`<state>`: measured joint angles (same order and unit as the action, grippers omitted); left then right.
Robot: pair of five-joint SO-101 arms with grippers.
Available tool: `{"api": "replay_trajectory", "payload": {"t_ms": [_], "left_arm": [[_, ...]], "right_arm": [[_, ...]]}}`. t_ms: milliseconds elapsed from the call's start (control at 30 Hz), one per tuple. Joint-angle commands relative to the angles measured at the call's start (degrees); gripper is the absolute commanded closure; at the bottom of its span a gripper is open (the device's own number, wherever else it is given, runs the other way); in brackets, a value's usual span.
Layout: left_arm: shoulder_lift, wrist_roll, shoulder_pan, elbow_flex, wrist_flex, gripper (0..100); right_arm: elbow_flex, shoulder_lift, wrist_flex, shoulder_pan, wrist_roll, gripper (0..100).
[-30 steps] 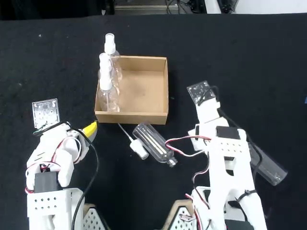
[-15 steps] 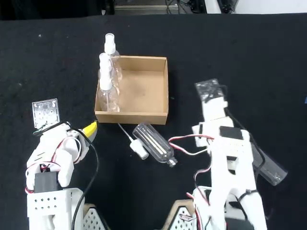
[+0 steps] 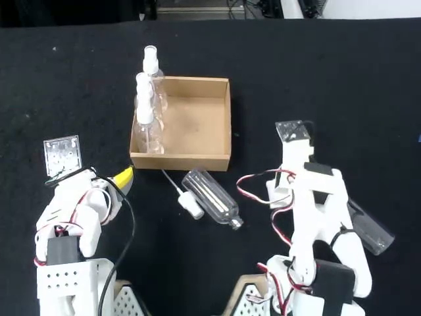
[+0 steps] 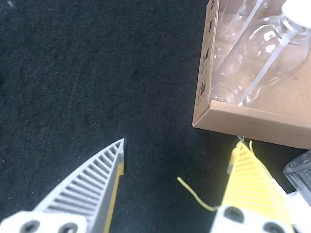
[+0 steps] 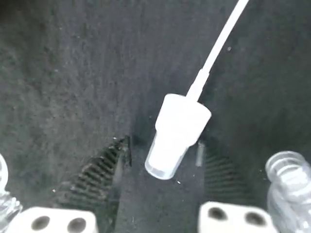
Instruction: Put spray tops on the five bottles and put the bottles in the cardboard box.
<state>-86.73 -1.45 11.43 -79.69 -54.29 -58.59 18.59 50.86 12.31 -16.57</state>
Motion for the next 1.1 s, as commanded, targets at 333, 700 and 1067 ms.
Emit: {"api": "replay_trajectory", "payload": {"t_ms": [333, 700, 1067], "left_arm": [[-0.8, -0.1, 0.7, 0.8, 1.0, 68], [-0.8, -0.1, 1.4, 0.8, 1.0, 68], [-0.8, -0.7, 11.2, 2.1, 2.9, 68]], "right_arm": [[4.4, 2.2, -5.4, 2.3, 0.1, 98.8], [16.3, 27.7, 25.0, 2.5, -15.6, 98.8], [15.6, 37.3, 43.3, -20.3, -36.9, 98.7]]}}
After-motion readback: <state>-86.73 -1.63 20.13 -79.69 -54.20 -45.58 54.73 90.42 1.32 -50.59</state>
